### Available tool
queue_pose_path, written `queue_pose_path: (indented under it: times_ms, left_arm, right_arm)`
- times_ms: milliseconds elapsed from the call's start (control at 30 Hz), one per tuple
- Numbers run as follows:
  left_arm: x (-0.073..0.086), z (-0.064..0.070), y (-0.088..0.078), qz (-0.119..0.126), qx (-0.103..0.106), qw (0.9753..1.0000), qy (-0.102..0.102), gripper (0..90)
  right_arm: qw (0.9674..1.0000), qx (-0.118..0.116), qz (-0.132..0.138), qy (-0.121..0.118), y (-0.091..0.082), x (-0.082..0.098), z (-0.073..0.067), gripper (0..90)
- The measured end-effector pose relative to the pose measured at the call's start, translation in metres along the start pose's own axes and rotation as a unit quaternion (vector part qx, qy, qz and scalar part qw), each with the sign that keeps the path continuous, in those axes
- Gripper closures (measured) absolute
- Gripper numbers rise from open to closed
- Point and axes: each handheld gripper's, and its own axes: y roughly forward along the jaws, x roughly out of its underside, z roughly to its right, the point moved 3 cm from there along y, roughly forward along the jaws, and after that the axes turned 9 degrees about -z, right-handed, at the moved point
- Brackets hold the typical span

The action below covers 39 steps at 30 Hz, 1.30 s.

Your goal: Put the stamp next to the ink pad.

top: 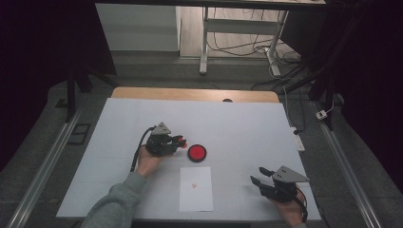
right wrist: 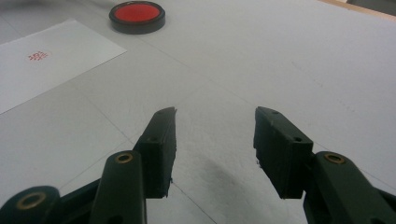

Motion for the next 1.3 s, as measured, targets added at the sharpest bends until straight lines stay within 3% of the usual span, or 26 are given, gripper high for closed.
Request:
queue_pose_path:
  times_ms: [333,667,867,1067,1133,1300]
  left_arm:
    - [0.005,-0.006,0.016,-0.024,-0.015,0.9996,-0.004,71.2]
    - [0.007,-0.008,0.021,-0.042,-0.04,0.9983,-0.001,71.2]
    - [0.008,-0.009,0.024,-0.054,-0.039,0.9978,-0.002,70.3]
    - [0.007,-0.009,0.023,-0.048,-0.038,0.9981,-0.005,58.0]
    - [0.006,-0.008,0.019,-0.038,-0.039,0.9985,-0.007,50.0]
    - [0.001,-0.004,0.005,-0.013,-0.044,0.9989,-0.006,39.5]
  right_arm:
    - [1.0,0.001,-0.003,0.0,-0.002,0.003,0.0,48.5]
    - [1.0,0.003,-0.004,0.002,-0.004,0.005,0.001,48.5]
    - [1.0,0.001,-0.005,0.002,-0.003,0.005,0.001,48.2]
    - [1.0,0.002,-0.005,0.0,-0.003,0.005,0.001,48.0]
    - [1.0,0.001,-0.004,0.0,-0.002,0.005,0.001,48.0]
    - [1.0,0.0,-0.004,-0.002,-0.001,0.003,0.001,47.9]
